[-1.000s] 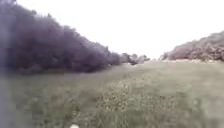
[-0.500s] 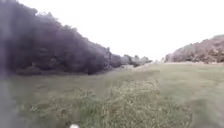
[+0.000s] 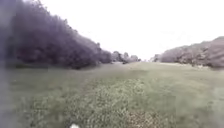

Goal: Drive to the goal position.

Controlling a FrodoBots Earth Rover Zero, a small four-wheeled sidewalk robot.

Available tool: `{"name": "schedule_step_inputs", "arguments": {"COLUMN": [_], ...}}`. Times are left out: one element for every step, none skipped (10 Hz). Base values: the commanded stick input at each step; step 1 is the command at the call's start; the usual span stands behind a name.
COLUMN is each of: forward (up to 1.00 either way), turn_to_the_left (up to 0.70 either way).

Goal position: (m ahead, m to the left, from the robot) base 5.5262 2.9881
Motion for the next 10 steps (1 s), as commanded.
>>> {"name": "schedule_step_inputs", "arguments": {"forward": [0.85, 0.85, 0.85, 0.85, 0.85, 0.85, 0.85, 0.85, 0.85, 0.85], "turn_to_the_left": [0.0, 0.0, 0.0, 0.0, 0.0, 0.0, 0.0, -0.02, -0.12, -0.31]}}
